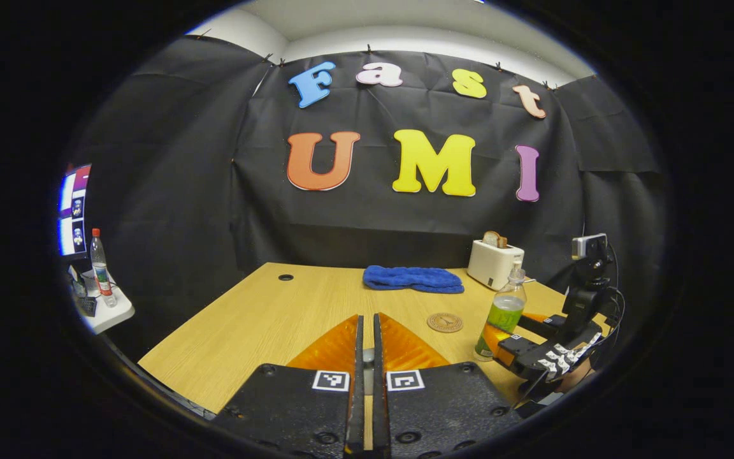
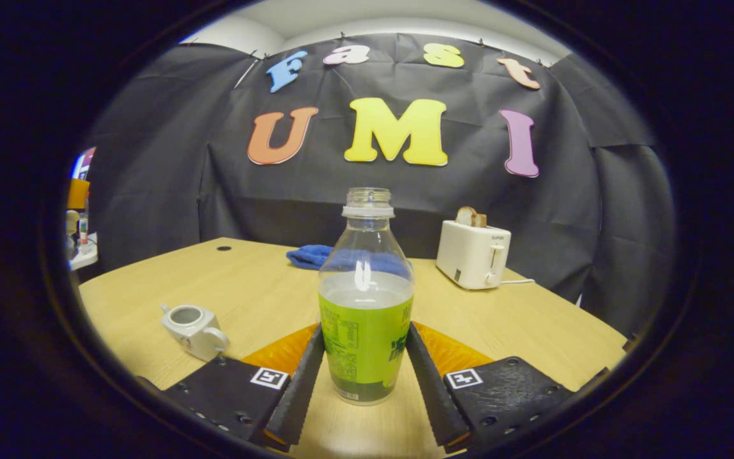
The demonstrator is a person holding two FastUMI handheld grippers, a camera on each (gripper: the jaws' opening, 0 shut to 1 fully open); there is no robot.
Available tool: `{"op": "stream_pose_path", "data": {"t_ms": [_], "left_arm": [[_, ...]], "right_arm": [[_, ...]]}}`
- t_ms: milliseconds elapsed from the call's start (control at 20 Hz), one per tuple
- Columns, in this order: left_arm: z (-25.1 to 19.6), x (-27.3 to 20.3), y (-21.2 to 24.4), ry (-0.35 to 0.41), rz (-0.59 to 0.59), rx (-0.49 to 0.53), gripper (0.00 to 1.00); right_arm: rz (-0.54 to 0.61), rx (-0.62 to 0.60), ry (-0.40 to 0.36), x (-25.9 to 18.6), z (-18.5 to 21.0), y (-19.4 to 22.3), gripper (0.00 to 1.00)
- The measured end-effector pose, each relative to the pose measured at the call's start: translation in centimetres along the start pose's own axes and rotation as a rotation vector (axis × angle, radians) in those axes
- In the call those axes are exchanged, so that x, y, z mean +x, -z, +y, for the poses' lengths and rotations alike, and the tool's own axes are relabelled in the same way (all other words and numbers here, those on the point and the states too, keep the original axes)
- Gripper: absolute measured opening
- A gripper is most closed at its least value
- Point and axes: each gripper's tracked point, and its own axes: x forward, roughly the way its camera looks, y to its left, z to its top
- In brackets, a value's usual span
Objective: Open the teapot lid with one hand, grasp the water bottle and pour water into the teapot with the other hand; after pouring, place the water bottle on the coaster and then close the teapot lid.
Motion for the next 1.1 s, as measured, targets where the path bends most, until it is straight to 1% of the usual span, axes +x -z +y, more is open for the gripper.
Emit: {"op": "stream_pose_path", "data": {"t_ms": [50, 300, 400, 500, 650, 700, 750, 800, 950, 1000, 1050, 1100], "left_arm": [[0.4, 0.0, 0.1, -0.003, 0.003, -0.002, 0.07], [1.3, -0.4, 0.0, -0.015, -0.002, 0.014, 0.07], [1.5, -0.6, -0.2, -0.010, -0.012, 0.020, 0.07], [1.9, -0.9, -0.4, -0.012, -0.017, 0.021, 0.07], [2.7, -1.2, -0.8, -0.023, -0.026, 0.015, 0.07], [2.8, -1.4, -0.9, -0.024, -0.029, 0.008, 0.07], [3.0, -1.5, -1.0, -0.023, -0.032, 0.005, 0.07], [3.2, -1.6, -1.1, -0.024, -0.038, 0.004, 0.07], [3.5, -1.9, -1.2, -0.018, -0.041, 0.000, 0.07], [3.6, -1.8, -1.2, -0.016, -0.039, -0.001, 0.07], [3.7, -2.0, -1.2, -0.013, -0.040, -0.002, 0.07], [3.6, -2.1, -1.3, -0.009, -0.041, 0.002, 0.07]], "right_arm": [[0.004, -0.029, 0.015, 0.0, -0.1, -0.2, 0.73], [0.018, -0.215, 0.077, -0.2, -0.1, -1.5, 0.73], [0.014, -0.328, 0.130, 0.0, -0.4, -2.3, 0.73], [0.007, -0.453, 0.150, 0.2, -0.1, -2.6, 0.73], [0.000, -0.572, 0.170, 0.2, 0.3, -2.8, 0.75], [-0.004, -0.606, 0.193, 0.1, 0.2, -2.9, 0.74], [-0.008, -0.643, 0.202, 0.1, 0.4, -2.9, 0.75], [-0.013, -0.684, 0.213, 0.1, 0.9, -2.9, 0.74], [-0.048, -0.842, 0.241, 0.2, 1.8, -3.7, 0.75], [-0.060, -0.900, 0.240, 0.3, 2.3, -3.7, 0.73], [-0.073, -0.956, 0.240, 0.2, 3.0, -3.7, 0.75], [-0.088, -1.040, 0.238, 0.2, 3.6, -3.6, 0.73]]}}
